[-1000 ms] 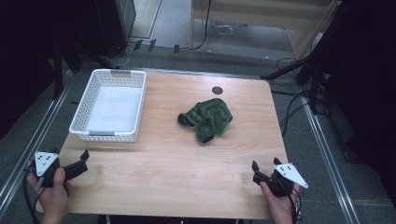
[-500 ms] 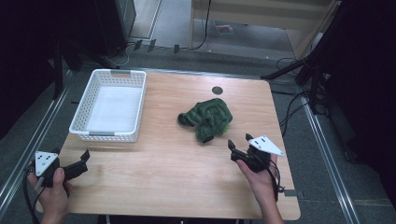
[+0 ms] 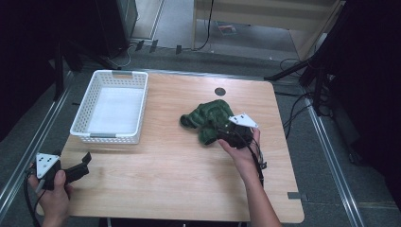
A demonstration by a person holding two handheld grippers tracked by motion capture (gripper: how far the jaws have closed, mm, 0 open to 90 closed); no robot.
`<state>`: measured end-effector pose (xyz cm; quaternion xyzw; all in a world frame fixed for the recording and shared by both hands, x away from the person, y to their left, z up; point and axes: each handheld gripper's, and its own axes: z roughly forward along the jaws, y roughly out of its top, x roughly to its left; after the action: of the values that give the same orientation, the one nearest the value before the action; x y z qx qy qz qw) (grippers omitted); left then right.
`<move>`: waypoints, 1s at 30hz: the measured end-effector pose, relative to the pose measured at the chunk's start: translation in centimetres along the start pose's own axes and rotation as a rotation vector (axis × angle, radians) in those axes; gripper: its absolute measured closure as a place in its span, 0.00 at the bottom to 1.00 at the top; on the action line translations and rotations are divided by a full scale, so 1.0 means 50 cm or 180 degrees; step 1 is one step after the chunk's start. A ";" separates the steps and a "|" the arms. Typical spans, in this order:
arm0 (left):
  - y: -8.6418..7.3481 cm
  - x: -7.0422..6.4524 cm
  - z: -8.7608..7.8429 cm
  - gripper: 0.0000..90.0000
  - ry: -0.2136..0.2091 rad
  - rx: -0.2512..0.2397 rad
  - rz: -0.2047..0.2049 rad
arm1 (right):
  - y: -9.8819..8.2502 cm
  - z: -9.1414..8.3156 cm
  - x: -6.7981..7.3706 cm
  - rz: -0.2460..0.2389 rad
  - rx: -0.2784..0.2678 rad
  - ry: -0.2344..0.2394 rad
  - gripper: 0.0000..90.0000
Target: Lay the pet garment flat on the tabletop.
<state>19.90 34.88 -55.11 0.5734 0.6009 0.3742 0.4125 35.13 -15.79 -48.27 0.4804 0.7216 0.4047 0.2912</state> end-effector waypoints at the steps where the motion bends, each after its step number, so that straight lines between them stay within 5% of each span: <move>1: 0.000 0.000 0.000 0.00 0.0000 0.0000 0.0000 | 0.000 0.000 0.000 0.0000 0.0000 0.0000 0.35; 4: 0.000 0.000 0.000 0.00 0.0000 0.0002 -0.0002 | 0.003 0.032 -0.031 0.0236 0.0198 0.0053 0.26; 8: 0.000 0.000 0.000 0.00 0.0025 0.0002 -0.0009 | -0.008 0.049 -0.039 0.0293 0.0354 0.0162 0.22; 10: 0.001 0.000 -0.004 0.00 0.0068 -0.0018 -0.0007 | -0.016 0.056 -0.035 0.0235 0.0414 0.0093 0.38; 13: 0.007 0.000 -0.015 0.00 0.0099 -0.0071 -0.0051 | -0.026 0.052 -0.033 0.0175 0.0302 0.0240 0.80; 16: 0.018 -0.015 -0.031 0.00 -0.0018 -0.0171 -0.0093 | -0.027 0.043 -0.035 0.0210 0.0206 0.0352 0.90; 17: 0.024 -0.026 -0.037 0.00 -0.0063 -0.0175 -0.0041 | -0.025 0.027 -0.038 0.0286 0.0100 0.0510 0.93; 20: 0.042 -0.062 -0.047 0.00 -0.0246 -0.0189 0.0038 | -0.019 0.012 -0.039 0.0277 0.0020 0.0642 0.93; 21: 0.054 -0.088 -0.049 0.00 -0.0350 -0.0141 0.0082 | -0.007 -0.016 -0.037 0.0261 -0.0129 0.0755 0.93; 22: 0.054 -0.088 -0.049 0.00 -0.0350 -0.0141 0.0082 | -0.007 -0.016 -0.037 0.0261 -0.0129 0.0755 0.93; 24: 0.069 -0.120 -0.051 0.00 -0.0516 -0.0137 0.0142 | 0.003 -0.040 -0.034 0.0250 -0.0212 0.0822 0.93; 25: 0.083 -0.155 -0.052 0.00 -0.0715 -0.0129 0.0245 | 0.014 -0.064 -0.029 0.0211 -0.0286 0.0899 0.93; 27: 0.089 -0.173 -0.052 0.01 -0.0806 -0.0136 0.0285 | 0.018 -0.077 -0.025 0.0195 -0.0312 0.0915 0.93; 29: 0.106 -0.233 -0.045 0.16 -0.1023 -0.0121 0.0414 | 0.029 -0.115 -0.015 0.0172 -0.0420 0.0975 0.93; 30: 0.106 -0.233 -0.045 0.16 -0.1023 -0.0121 0.0414 | 0.031 -0.123 -0.014 0.0187 -0.0452 0.1000 0.93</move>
<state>19.87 23.66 -48.59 0.6557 0.4816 0.3149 0.4889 31.14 -18.00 -43.80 0.4104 0.7135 0.5330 0.1961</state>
